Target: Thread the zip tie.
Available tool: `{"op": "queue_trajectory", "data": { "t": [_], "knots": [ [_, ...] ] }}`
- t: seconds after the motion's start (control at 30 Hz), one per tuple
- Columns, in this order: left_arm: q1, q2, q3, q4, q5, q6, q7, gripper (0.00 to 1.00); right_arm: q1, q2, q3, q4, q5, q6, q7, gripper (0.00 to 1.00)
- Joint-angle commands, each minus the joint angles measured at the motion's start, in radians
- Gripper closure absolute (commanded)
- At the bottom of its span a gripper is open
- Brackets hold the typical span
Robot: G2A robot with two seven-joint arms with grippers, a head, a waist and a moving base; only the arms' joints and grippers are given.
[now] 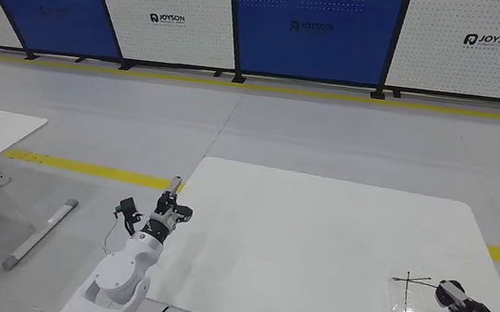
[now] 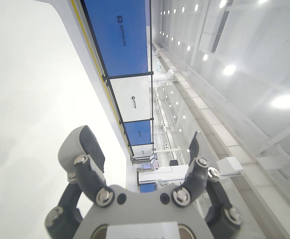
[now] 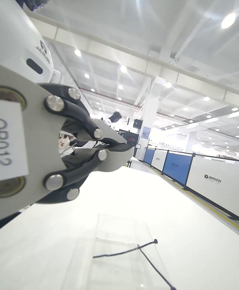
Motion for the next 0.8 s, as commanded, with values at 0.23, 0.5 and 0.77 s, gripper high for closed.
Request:
{"op": "queue_trajectory", "data": {
  "t": [0.23,0.5,0.77],
  "knots": [
    [0.0,0.0,0.0,0.0,0.0,0.0,0.0,0.0,0.001,0.0,0.0,0.003,0.001,-0.001,0.003,1.0],
    [0.0,0.0,0.0,0.0,0.0,0.0,0.0,0.0,-0.015,-0.026,-0.083,-0.106,0.034,-0.034,-0.189,1.0],
    [0.0,0.0,0.0,0.0,0.0,0.0,0.0,0.0,-0.004,-0.033,-0.123,-0.123,-0.008,-0.014,-0.255,1.0]
  ]
}}
